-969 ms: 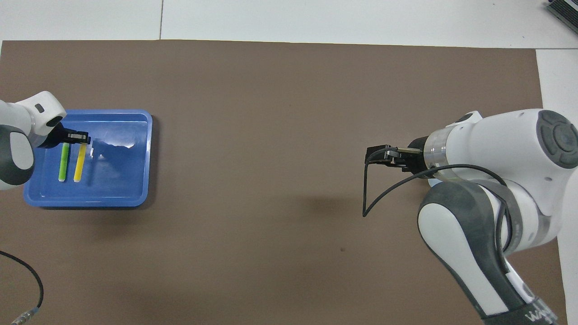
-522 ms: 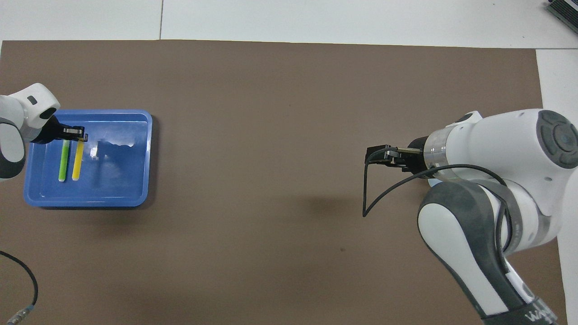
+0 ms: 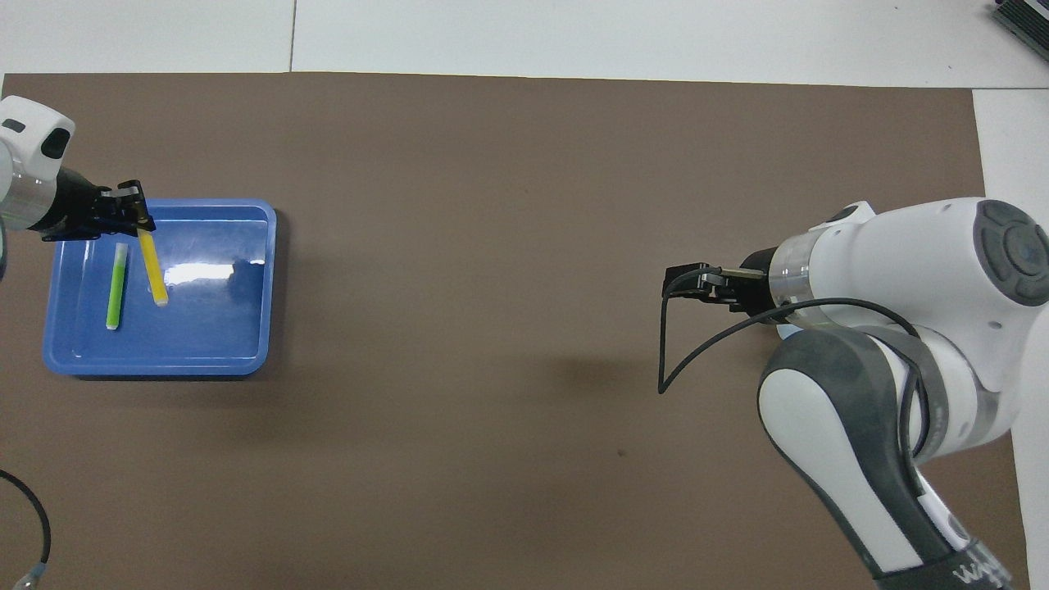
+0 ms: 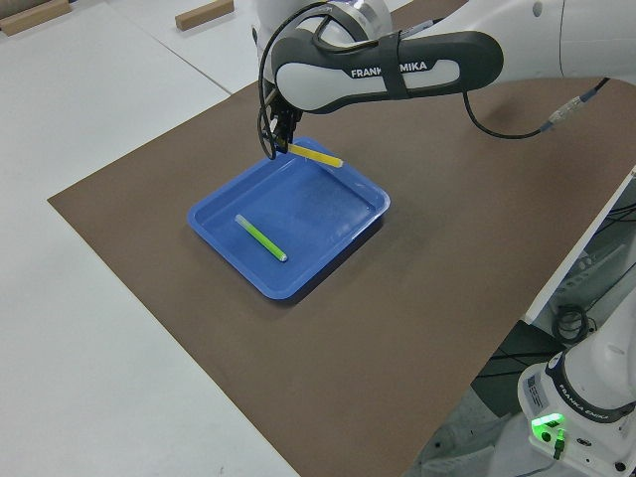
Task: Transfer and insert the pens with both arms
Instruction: 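Lift the yellow pen with the left gripper out of the tray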
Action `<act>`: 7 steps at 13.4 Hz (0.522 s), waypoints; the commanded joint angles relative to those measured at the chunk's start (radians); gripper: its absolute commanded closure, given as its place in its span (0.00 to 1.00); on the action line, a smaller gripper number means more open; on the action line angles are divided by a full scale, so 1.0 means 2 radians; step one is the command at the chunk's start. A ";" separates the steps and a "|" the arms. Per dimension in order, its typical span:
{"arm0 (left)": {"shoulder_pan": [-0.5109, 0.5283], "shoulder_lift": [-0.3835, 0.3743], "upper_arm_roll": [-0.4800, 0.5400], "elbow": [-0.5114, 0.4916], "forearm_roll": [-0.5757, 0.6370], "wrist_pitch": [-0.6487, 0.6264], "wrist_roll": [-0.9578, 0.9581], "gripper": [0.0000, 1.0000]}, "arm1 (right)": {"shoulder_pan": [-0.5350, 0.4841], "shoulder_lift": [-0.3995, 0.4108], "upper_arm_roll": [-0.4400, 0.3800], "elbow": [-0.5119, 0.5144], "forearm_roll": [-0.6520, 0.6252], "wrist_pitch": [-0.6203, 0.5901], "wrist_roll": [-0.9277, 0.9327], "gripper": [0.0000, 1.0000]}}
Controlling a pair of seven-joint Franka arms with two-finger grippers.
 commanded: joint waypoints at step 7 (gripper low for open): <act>-0.037 -0.050 0.003 0.017 -0.006 -0.033 -0.278 1.00 | -0.004 0.001 -0.001 0.000 0.058 0.004 0.006 0.00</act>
